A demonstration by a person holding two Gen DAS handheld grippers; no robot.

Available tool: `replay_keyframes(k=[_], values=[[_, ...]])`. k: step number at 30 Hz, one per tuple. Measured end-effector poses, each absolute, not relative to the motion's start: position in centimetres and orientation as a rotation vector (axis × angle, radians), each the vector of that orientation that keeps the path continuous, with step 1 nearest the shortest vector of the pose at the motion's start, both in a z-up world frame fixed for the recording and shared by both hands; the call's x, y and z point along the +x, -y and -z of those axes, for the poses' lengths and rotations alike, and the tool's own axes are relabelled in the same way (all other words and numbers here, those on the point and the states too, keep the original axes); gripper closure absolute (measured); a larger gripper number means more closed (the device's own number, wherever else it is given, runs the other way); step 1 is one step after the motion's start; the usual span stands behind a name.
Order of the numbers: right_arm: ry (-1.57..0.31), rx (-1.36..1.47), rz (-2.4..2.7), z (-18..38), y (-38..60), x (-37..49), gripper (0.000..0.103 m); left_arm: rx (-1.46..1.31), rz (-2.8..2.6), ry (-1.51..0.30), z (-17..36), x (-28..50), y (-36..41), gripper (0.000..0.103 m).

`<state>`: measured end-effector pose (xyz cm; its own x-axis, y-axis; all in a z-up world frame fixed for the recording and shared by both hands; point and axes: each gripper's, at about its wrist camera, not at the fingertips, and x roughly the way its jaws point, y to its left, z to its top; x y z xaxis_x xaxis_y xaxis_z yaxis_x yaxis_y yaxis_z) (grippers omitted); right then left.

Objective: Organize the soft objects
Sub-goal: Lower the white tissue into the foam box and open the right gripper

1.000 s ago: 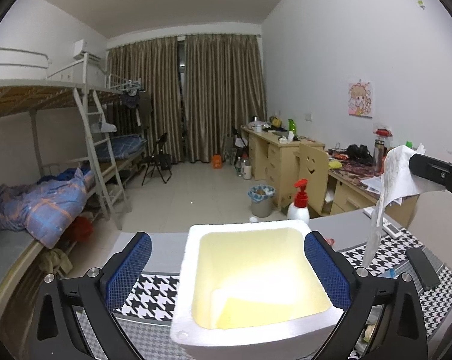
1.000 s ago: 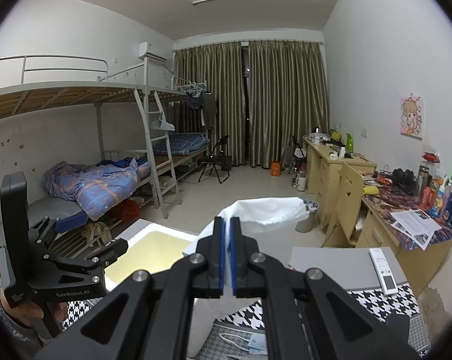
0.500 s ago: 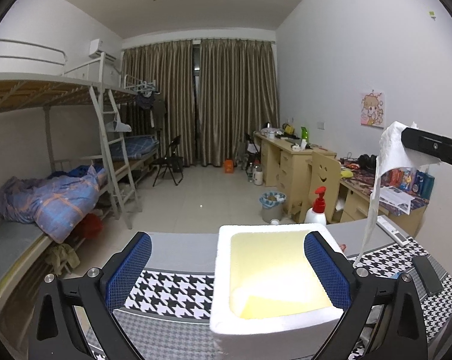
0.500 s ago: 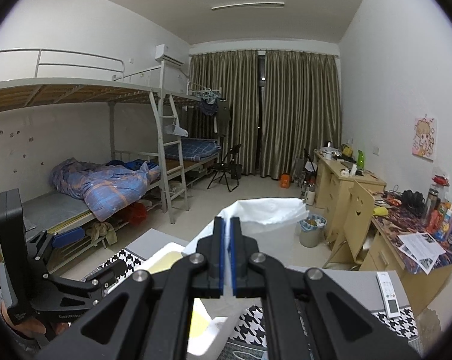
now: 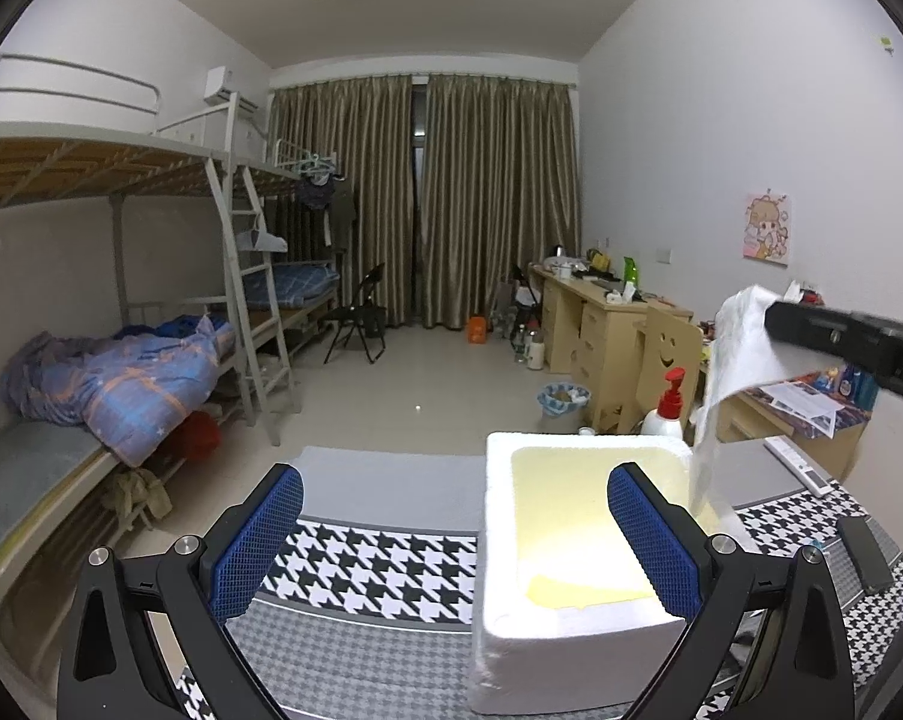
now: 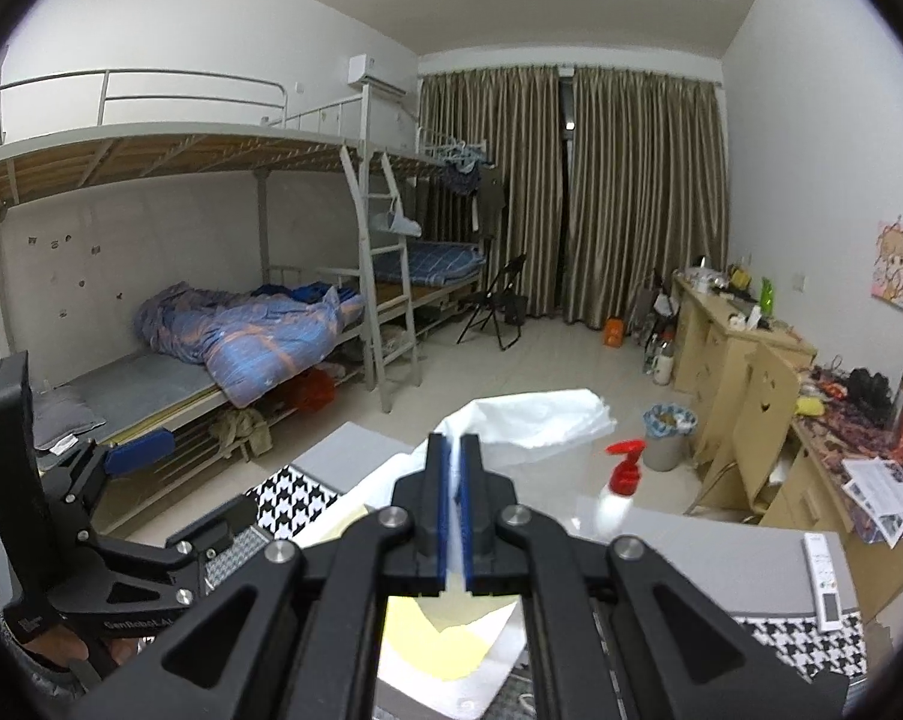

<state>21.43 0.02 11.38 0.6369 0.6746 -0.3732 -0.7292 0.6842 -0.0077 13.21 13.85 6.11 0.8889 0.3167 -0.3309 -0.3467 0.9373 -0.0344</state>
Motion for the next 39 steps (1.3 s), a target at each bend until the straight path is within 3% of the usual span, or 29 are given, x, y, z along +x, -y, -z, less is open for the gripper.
replay_keyframes(k=[26,27,29,32,39], values=[[-0.574,-0.222,-0.83,-7.6,-3.2,23.2,0.097,-0.103,-0.356,-0.326,-5.9,12.6,-14.0,0.001],[-0.582,-0.228,-0.826,-7.4,-3.3,23.3,0.095,-0.104,-0.357,-0.326,-5.9,12.6,-14.1,0.001],[-0.6,-0.223,-0.827,-7.2,-3.3,23.5,0.071,-0.104,-0.36,-0.325,-5.9,12.5,-14.1,0.001],[-0.613,-0.209,-0.832,-7.0,-3.4,23.6,0.048,-0.106,-0.36,-0.326,-5.6,12.2,-14.2,0.001],[-0.606,-0.215,-0.827,-7.0,-3.1,23.3,0.031,-0.112,-0.36,-0.329,-5.4,11.9,-14.4,0.001]])
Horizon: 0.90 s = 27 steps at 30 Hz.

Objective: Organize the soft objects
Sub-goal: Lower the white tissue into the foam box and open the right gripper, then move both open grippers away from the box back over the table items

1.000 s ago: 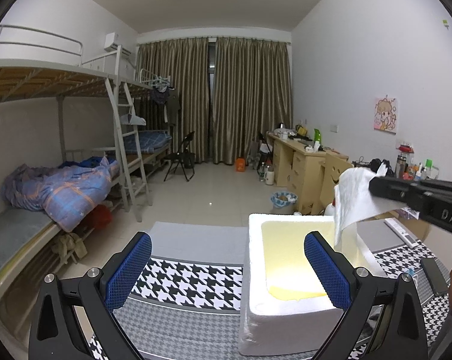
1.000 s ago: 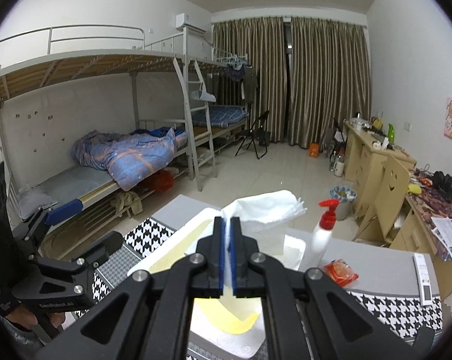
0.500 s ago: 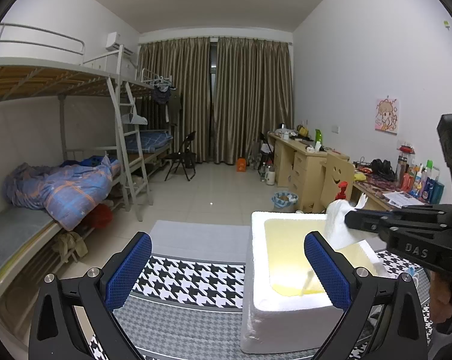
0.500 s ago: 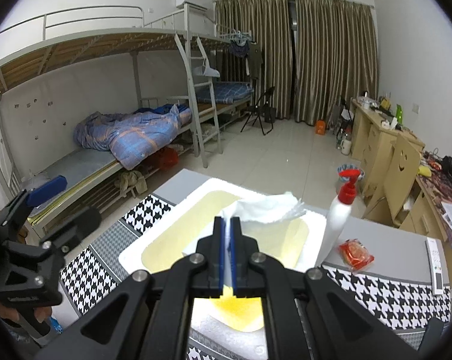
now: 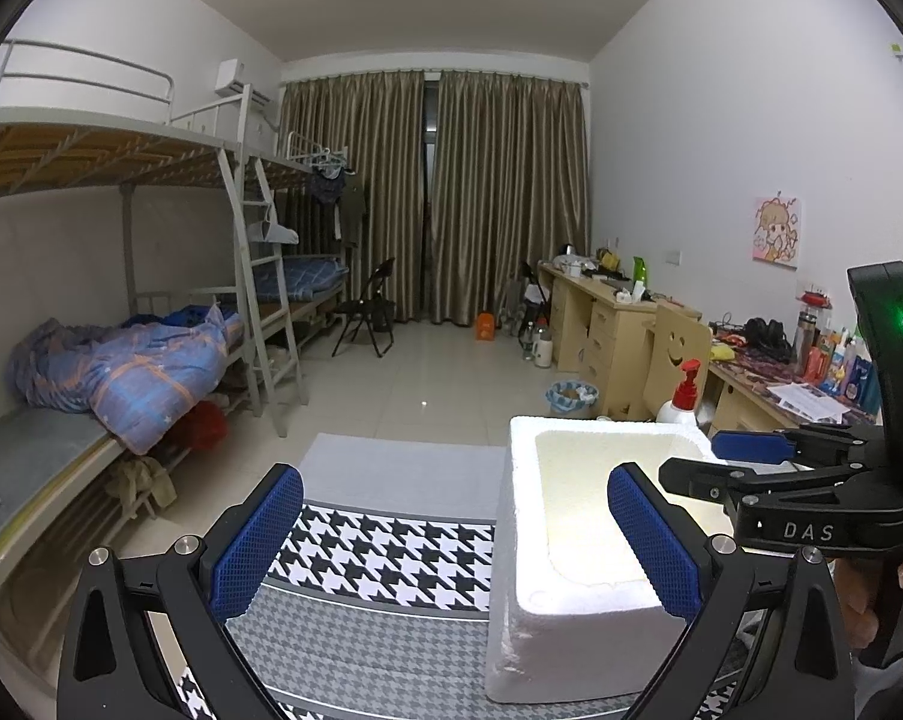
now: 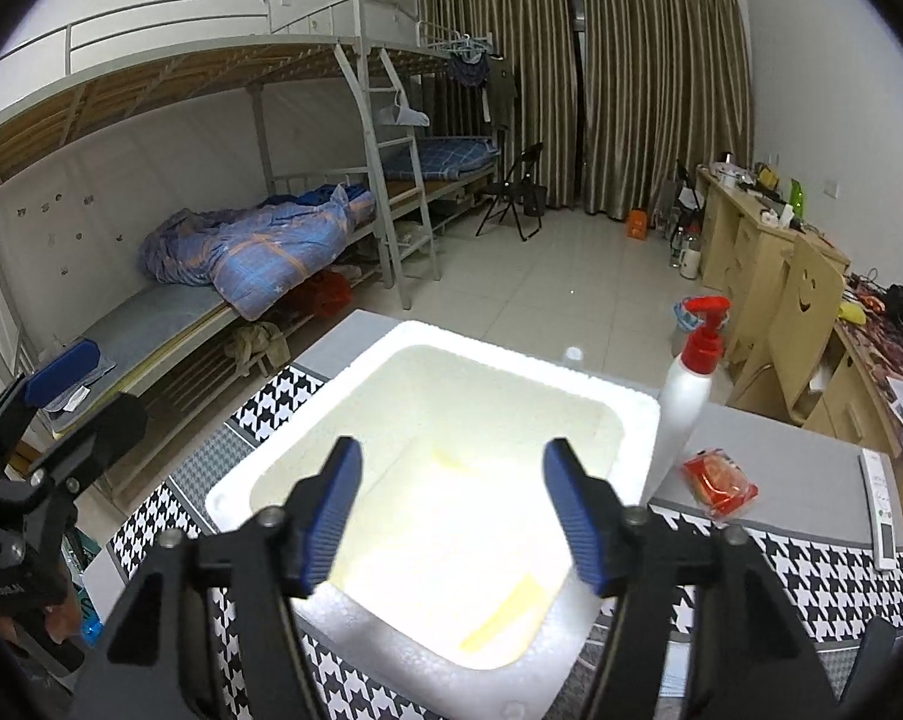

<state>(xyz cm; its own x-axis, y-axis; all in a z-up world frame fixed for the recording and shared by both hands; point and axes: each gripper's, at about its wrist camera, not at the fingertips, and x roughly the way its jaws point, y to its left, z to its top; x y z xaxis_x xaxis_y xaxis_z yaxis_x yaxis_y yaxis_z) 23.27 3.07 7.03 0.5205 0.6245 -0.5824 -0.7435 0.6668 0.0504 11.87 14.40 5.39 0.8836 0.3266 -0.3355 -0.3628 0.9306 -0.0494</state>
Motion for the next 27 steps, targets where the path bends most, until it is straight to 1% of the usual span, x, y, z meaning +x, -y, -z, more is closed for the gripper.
replay_keyframes(k=[2,5,7,27], values=[[-0.592,-0.221,-0.823,-7.1,-3.0,23.1,0.024,-0.111,-0.357,-0.329,-5.4,11.9,-14.4,0.001],[-0.57,-0.218,-0.812,-7.3,-2.5,23.1,0.019,-0.109,-0.352,-0.331,-5.5,12.0,-14.4,0.001],[-0.567,-0.209,-0.809,-7.3,-2.0,23.2,0.018,-0.107,-0.349,-0.332,-5.5,12.1,-14.2,0.001],[-0.489,-0.175,-0.755,-8.1,1.8,21.4,0.017,-0.096,-0.265,-0.318,-6.4,12.2,-11.3,0.001]])
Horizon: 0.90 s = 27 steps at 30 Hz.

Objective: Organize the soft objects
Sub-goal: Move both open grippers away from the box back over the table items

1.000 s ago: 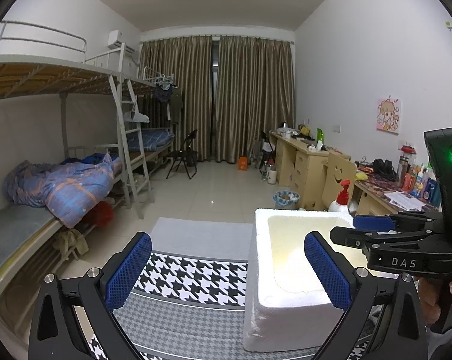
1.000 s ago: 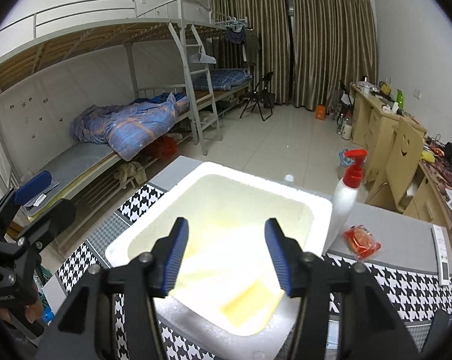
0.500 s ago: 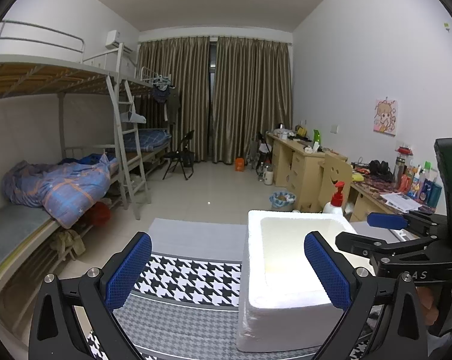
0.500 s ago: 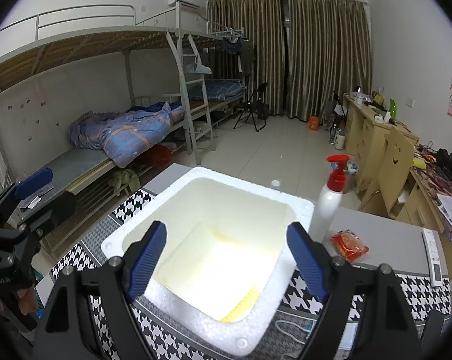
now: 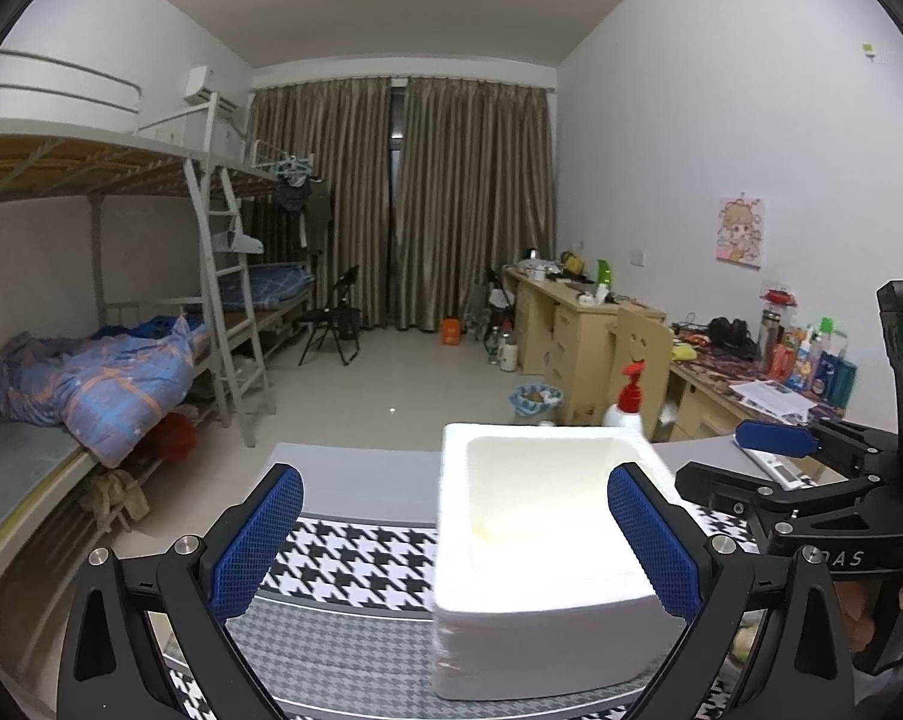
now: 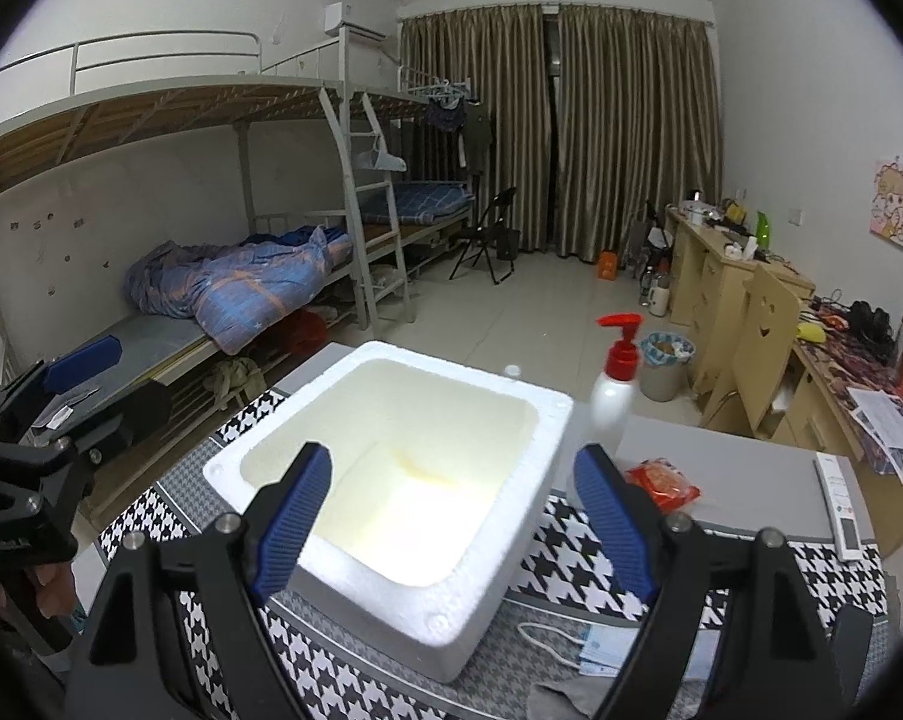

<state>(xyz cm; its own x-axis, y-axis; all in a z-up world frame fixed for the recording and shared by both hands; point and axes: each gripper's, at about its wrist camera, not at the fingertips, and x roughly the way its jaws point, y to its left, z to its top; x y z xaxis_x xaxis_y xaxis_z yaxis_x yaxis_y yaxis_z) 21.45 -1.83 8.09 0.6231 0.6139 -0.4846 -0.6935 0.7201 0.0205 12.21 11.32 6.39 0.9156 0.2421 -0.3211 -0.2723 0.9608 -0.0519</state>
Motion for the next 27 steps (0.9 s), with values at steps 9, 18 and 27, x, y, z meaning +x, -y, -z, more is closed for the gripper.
replay_keyframes(k=[9,18,27], values=[[-0.448,-0.147,-0.702,-8.3,4.9,20.1,0.017,-0.09,-0.2,-0.308,-6.7,12.1,-8.9,0.001],[-0.42,-0.119,-0.644,-8.1,7.7,19.4,0.017,-0.071,-0.125,-0.303,-7.0,12.0,-6.4,0.001],[-0.395,-0.098,-0.561,-7.4,11.8,18.5,0.017,-0.052,-0.038,-0.309,-7.0,12.4,-3.3,0.001]])
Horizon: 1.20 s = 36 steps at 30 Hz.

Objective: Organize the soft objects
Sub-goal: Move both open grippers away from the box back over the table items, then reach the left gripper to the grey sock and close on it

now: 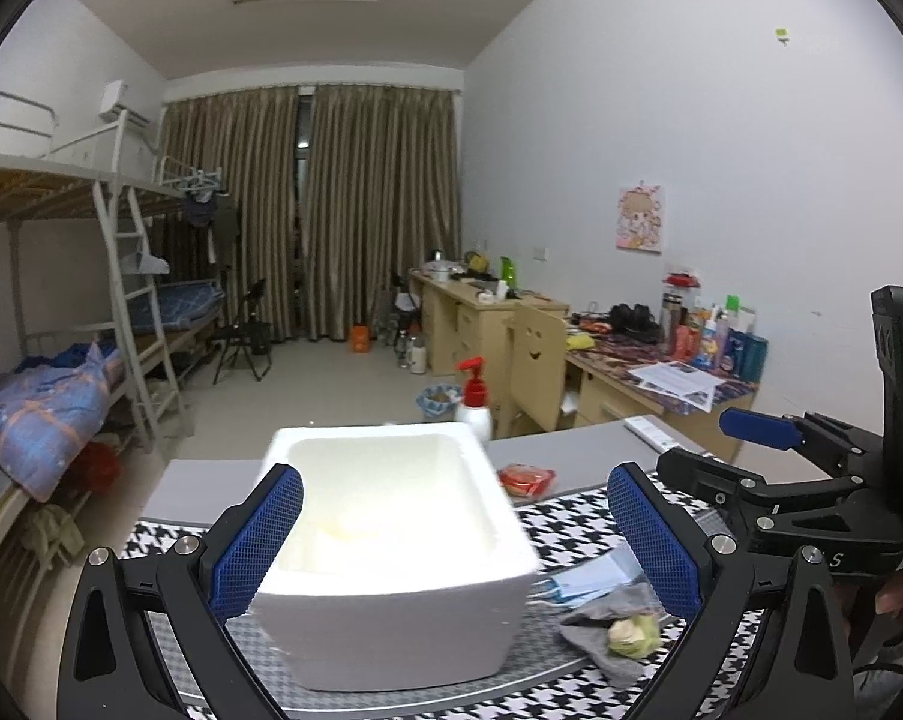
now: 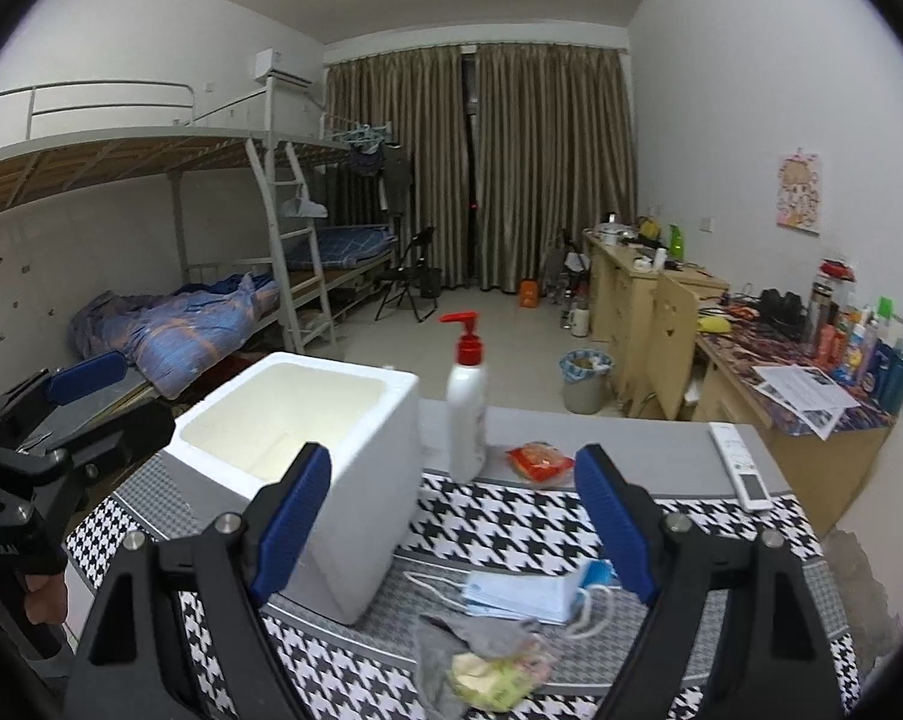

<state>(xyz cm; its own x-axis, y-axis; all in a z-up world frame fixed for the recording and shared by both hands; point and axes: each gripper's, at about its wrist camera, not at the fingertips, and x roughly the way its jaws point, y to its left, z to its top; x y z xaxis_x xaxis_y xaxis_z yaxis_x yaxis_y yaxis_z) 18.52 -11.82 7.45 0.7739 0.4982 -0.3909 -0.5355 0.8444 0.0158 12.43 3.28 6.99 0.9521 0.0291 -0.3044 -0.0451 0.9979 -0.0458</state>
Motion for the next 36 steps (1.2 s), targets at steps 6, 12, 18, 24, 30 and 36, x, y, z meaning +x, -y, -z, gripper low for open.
replay_keyframes(k=[6,12,18,24,30,36], values=[[-0.396,-0.081,-0.504,-7.0,14.6,18.3,0.017,-0.044,0.011,-0.323,-6.6,12.6,-1.6,0.001],[-0.405,-0.067,-0.454,-6.4,16.8,18.0,0.016,-0.031,0.062,-0.34,-6.1,12.9,0.0,0.001],[-0.415,-0.056,-0.427,-5.7,18.2,17.9,0.016,-0.019,0.089,-0.372,-5.1,13.3,1.7,0.001],[-0.423,-0.051,-0.419,-5.0,18.8,17.6,0.016,-0.025,0.107,-0.408,-3.5,13.5,2.7,0.001],[-0.431,-0.046,-0.399,-4.0,19.5,17.2,0.016,-0.009,0.091,-0.419,-2.2,13.6,3.4,0.001],[-0.443,-0.047,-0.382,-2.9,20.0,16.8,0.016,-0.036,0.094,-0.446,-0.8,13.8,3.2,0.001]])
